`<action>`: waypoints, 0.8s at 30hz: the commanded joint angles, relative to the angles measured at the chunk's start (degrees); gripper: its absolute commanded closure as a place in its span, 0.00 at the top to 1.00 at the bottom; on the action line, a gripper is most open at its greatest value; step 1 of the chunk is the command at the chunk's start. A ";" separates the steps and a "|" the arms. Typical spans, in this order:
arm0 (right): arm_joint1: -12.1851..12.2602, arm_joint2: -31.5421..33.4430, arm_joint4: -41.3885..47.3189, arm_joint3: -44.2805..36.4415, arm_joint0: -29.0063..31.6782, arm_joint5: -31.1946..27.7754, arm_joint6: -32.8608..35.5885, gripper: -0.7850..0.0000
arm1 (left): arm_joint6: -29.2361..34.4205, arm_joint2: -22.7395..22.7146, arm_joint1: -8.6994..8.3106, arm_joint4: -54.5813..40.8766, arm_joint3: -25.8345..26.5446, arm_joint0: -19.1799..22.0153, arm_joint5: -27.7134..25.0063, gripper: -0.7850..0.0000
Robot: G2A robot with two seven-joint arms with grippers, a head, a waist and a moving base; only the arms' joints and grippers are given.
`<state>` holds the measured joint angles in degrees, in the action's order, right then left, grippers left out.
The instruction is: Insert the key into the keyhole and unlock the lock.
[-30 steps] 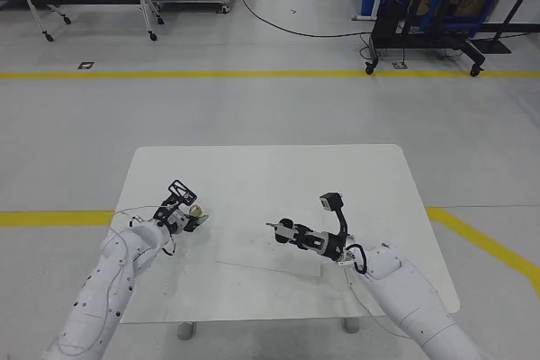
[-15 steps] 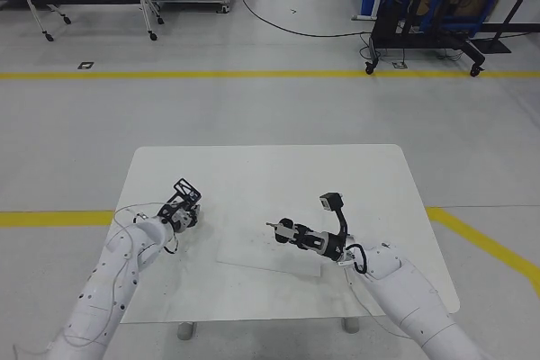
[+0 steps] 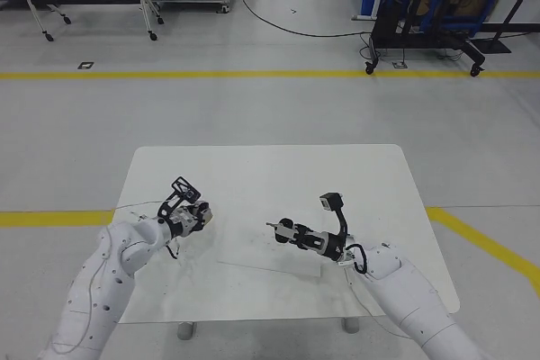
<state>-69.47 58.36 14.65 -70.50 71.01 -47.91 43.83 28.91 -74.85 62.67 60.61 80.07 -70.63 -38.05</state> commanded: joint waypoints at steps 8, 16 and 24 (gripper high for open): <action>0.00 0.00 0.00 0.00 0.00 0.00 0.00 0.00 | 9.42 1.21 -0.69 -8.77 8.12 -2.23 -4.64 0.00; 0.00 0.00 0.00 0.00 0.00 0.00 0.00 0.00 | 1.20 8.61 0.45 4.75 7.22 -2.54 5.12 0.00; 0.00 0.00 0.00 0.00 0.00 0.00 0.00 0.00 | -3.83 12.98 1.61 8.06 2.79 -0.34 9.24 0.00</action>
<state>-69.47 58.36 14.65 -70.50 71.01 -47.91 43.83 24.74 -62.14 64.21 68.74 83.20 -71.27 -28.82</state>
